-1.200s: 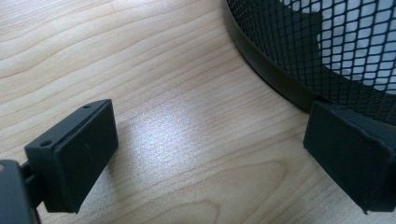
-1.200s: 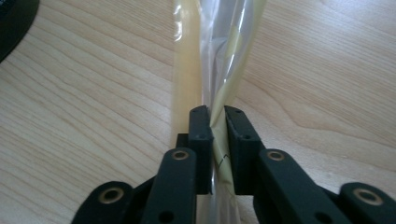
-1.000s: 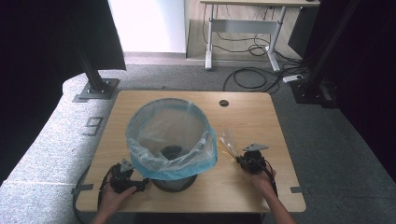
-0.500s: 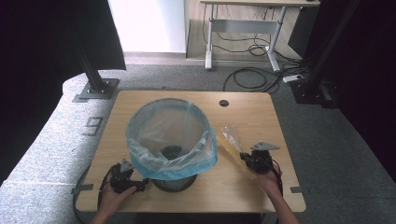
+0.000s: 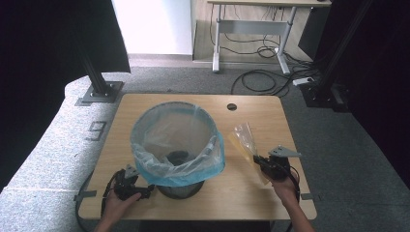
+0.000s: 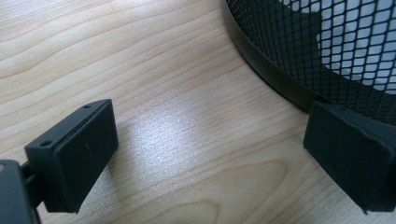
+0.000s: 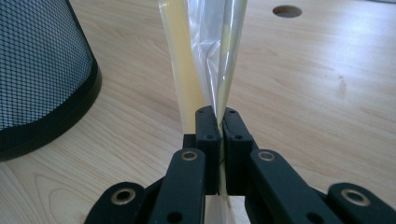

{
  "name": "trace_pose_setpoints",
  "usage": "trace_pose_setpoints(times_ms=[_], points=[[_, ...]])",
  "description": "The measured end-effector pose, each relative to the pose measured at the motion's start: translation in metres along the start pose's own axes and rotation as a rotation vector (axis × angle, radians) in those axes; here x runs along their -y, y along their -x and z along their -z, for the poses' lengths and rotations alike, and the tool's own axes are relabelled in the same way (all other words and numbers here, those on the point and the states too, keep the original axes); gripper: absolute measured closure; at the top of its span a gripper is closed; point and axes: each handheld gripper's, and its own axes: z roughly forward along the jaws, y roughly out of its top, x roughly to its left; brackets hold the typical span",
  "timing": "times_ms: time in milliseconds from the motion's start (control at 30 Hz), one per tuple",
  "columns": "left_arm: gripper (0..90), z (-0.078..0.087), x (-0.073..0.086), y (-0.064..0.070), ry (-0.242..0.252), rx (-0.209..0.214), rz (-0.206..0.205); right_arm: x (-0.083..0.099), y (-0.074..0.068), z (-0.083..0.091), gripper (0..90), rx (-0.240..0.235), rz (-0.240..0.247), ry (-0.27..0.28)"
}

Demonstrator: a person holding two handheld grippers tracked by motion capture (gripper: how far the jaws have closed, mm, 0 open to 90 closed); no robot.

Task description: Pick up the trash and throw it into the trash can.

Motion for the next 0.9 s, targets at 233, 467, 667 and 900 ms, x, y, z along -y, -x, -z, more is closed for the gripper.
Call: trace_pose_setpoints(times_ms=[233,467,667,900], points=[[2.6,0.000,0.000,0.000,-0.002,0.001,-0.001,-0.008,-0.007,0.011,86.8,-0.014,0.024,0.045],[2.6,0.000,0.000,0.000,-0.002,0.001,0.000,-0.014,-0.010,0.017,86.9,-0.027,0.021,0.071],[2.6,0.000,0.000,0.000,-0.002,0.001,0.000,-0.022,-0.012,0.024,86.9,-0.034,0.016,0.113],[2.6,0.000,0.000,0.000,-0.002,0.001,-0.001,-0.032,-0.014,0.034,86.9,-0.043,0.006,0.159]])
